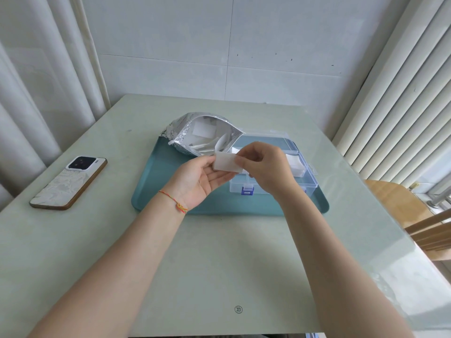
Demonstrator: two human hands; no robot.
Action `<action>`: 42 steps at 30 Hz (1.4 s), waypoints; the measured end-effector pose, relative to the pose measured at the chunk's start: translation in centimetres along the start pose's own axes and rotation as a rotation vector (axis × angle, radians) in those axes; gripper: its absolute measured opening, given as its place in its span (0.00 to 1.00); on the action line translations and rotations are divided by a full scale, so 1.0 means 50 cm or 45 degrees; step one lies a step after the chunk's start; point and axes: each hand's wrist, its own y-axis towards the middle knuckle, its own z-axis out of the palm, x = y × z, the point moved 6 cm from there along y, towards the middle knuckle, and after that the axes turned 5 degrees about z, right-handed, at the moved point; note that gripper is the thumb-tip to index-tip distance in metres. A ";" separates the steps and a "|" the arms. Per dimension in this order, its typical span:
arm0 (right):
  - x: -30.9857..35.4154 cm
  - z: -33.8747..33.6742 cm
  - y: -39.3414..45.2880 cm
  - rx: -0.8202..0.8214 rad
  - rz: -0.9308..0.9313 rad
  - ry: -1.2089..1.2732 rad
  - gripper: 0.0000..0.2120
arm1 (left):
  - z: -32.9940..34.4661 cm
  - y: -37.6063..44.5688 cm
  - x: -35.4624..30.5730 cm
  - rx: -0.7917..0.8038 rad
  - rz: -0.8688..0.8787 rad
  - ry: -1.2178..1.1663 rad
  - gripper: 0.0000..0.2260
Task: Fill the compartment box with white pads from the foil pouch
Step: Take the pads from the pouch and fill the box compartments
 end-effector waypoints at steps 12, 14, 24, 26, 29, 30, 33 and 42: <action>-0.008 -0.001 0.004 -0.032 0.006 -0.055 0.06 | 0.005 0.002 0.001 0.085 0.085 0.219 0.10; -0.008 -0.002 0.007 0.024 0.021 -0.057 0.06 | 0.003 0.002 0.000 0.067 0.077 0.226 0.09; 0.034 -0.028 0.010 0.263 -0.106 -0.003 0.06 | 0.043 -0.008 -0.006 0.307 -0.239 0.230 0.16; 0.037 -0.028 0.009 0.259 -0.088 0.045 0.06 | 0.056 -0.007 0.000 0.343 -0.220 0.149 0.14; 0.034 -0.031 0.003 0.221 -0.114 0.076 0.12 | 0.065 -0.001 0.006 0.331 -0.191 0.059 0.12; 0.033 -0.028 -0.002 0.244 -0.136 0.053 0.17 | 0.066 0.002 0.008 0.314 -0.178 0.046 0.11; 0.029 -0.015 -0.020 0.331 -0.172 -0.095 0.35 | 0.072 0.009 0.015 0.281 -0.171 0.021 0.11; 0.034 -0.014 -0.029 0.247 -0.257 -0.191 0.39 | 0.095 0.015 0.029 0.258 -0.139 0.058 0.12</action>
